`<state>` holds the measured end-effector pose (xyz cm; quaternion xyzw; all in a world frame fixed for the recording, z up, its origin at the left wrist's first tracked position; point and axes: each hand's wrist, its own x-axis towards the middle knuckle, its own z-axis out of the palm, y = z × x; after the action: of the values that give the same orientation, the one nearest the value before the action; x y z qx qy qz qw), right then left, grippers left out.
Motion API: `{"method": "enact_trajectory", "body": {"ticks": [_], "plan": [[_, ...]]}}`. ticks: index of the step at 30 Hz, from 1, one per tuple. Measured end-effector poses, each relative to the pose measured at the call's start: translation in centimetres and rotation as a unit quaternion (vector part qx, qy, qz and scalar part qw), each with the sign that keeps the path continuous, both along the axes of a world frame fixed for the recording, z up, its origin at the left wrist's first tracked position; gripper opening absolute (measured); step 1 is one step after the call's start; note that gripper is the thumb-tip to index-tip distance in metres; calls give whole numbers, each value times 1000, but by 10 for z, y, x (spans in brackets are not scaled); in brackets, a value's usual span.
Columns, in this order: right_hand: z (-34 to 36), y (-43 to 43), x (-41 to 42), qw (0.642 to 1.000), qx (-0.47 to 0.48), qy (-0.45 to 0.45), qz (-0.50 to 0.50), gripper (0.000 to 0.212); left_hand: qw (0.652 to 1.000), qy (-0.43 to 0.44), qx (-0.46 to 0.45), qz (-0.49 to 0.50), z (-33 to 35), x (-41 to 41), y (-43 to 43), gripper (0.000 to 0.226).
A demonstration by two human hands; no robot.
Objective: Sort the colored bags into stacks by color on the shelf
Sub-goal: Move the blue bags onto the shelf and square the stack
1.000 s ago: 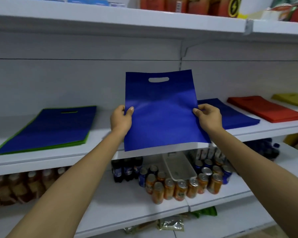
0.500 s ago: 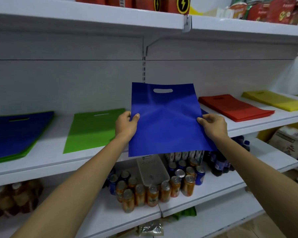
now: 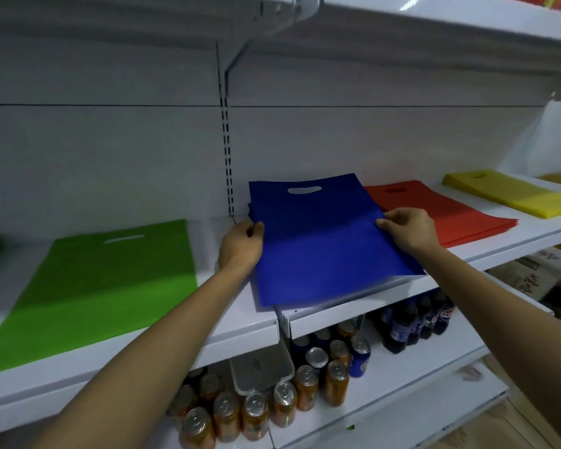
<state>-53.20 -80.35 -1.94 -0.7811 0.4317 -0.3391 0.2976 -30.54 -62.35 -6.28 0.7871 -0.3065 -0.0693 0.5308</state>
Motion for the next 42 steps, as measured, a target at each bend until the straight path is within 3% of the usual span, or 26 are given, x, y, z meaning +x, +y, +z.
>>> {"method": "enact_trajectory", "body": {"ticks": [8, 12, 15, 17, 20, 24, 29, 33, 35, 39, 42], "plan": [[-6, -76, 15, 998, 14, 46, 27, 32, 1000, 11, 20, -8, -10, -8, -46, 41], [-14, -104, 28, 995, 25, 62, 72, 31, 998, 19, 38, 39, -18, -6, -56, 39], [-21, -120, 33, 991, 36, 86, 100, 28, 995, 20, 48, 81, -16, -13, -65, 25], [-26, -128, 35, 988, 53, 89, 119, 35, 992, 43, 19, 118, -15, -21, -69, 34], [-39, -133, 35, 974, 169, -21, 147, 51, 983, 75, -26, 164, -15, -30, -69, 51], [-47, -139, 35, 923, 300, -153, 187, 51, 982, 125, -36, 138, -15, -26, -70, 54], [-51, -140, 43, 922, 275, -101, 253, 52, 991, 42, 79, 95, -22, -21, -67, 67], [-56, -141, 43, 902, 308, -125, 275, 56, 992, 15, 68, 104, -23, -25, -66, 59], [-58, -142, 43, 903, 304, -132, 272, 57, 991, 24, 32, 124, -22, -30, -67, 66], [-55, -137, 41, 877, 345, -221, 251, 59, 967, 123, -131, 182, -21, -30, -65, 73], [-55, -139, 40, 876, 346, -248, 226, 57, 968, 129, -123, 177, -22, -31, -64, 74]]}}
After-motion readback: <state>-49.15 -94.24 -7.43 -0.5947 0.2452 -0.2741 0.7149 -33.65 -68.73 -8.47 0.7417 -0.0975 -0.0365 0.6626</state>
